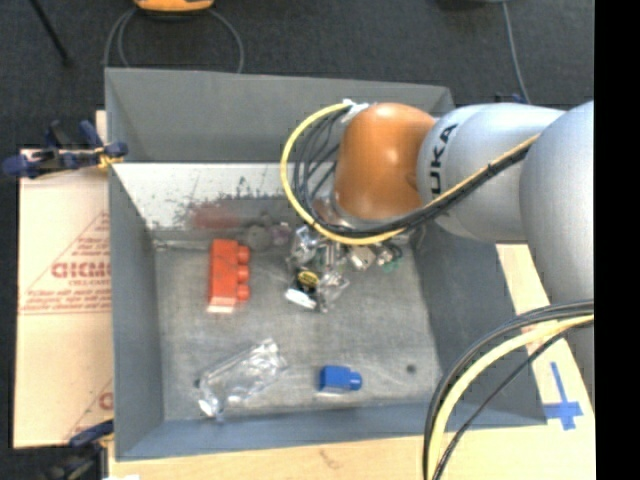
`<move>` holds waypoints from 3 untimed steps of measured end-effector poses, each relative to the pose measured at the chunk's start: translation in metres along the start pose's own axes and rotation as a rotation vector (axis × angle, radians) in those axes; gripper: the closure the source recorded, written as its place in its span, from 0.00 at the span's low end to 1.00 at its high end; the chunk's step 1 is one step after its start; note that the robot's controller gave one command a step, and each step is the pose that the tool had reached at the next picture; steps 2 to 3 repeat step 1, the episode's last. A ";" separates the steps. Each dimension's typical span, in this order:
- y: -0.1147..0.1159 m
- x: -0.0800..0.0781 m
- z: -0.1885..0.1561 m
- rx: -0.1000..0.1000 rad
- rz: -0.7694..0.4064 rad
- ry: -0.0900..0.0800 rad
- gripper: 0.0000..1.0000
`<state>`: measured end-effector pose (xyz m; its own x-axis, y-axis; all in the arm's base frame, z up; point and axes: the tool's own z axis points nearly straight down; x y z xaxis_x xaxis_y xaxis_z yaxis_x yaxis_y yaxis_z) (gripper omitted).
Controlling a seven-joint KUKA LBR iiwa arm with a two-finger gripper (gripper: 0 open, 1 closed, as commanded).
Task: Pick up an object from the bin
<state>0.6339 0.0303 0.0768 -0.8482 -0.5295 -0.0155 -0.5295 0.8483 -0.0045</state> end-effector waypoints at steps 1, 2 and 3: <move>0.014 -0.001 -0.139 0.002 -0.014 0.004 1.00; 0.014 -0.001 -0.139 0.002 -0.014 0.004 1.00; 0.014 -0.001 -0.139 0.002 -0.014 0.004 1.00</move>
Offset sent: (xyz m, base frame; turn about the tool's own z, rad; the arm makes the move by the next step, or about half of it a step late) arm -0.0113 0.0134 0.1326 -0.0210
